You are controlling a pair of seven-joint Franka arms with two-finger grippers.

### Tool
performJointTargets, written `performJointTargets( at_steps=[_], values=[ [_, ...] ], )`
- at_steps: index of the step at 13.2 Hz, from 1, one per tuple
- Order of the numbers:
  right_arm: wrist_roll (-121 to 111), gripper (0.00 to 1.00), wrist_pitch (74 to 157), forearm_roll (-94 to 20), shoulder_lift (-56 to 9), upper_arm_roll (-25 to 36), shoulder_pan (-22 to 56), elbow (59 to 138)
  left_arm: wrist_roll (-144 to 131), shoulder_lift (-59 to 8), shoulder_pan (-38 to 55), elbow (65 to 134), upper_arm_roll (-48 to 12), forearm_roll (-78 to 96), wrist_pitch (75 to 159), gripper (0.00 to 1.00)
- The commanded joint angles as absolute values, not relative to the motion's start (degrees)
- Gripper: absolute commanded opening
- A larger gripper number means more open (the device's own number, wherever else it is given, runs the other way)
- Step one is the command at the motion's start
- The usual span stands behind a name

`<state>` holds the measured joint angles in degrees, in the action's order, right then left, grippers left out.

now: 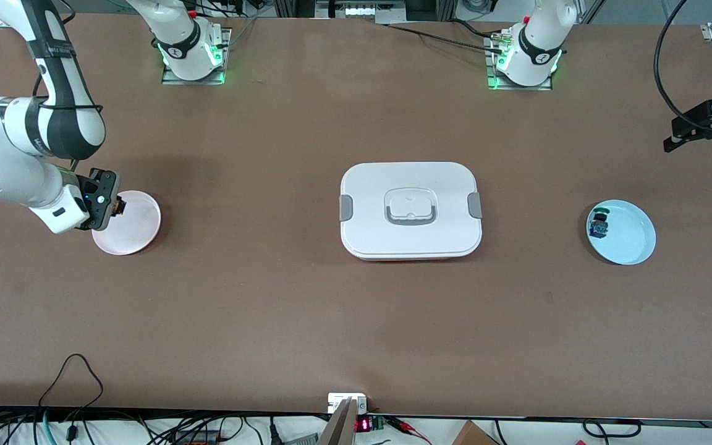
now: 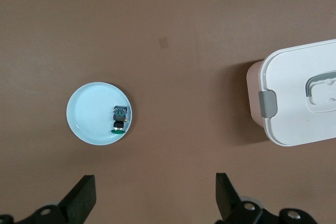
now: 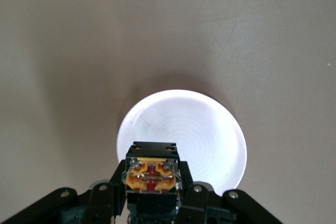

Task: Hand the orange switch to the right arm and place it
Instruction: 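Carry the switch with the right gripper over the white plate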

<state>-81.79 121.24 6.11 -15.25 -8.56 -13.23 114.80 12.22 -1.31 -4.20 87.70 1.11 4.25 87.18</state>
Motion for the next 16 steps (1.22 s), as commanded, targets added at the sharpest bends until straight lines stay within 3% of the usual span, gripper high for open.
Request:
performJointTargets(
  at_steps=[1, 5, 10, 13, 16],
  values=[
    [-86.38, 0.03, 126.72, 6.94, -15.55, -9.40, -15.20, 117.50, 9.94, -0.62, -4.04, 88.42, 0.88, 3.25, 86.93, 1.00],
    [-88.15, 0.03, 132.44, 9.91, -18.37, -9.40, -17.05, 120.05, 1.07, -0.62, -4.30, 88.42, -2.90, 0.98, 87.10, 1.00],
    [-88.77, 0.03, 139.99, 11.16, -19.95, -9.40, -18.28, 124.36, 5.70, -1.05, -5.54, 87.89, -2.46, 1.66, 88.24, 1.00],
    [-91.66, 0.03, 145.62, 11.34, -21.44, -9.40, -19.24, 126.38, 5.71, -3.06, -4.49, 87.54, -2.99, 0.10, 84.66, 1.00],
    [-92.20, 0.04, 146.69, 11.34, -22.67, -9.40, -20.04, 126.47, 5.98, -3.08, -4.48, 86.84, -3.16, -1.41, 84.29, 1.00]
  ],
)
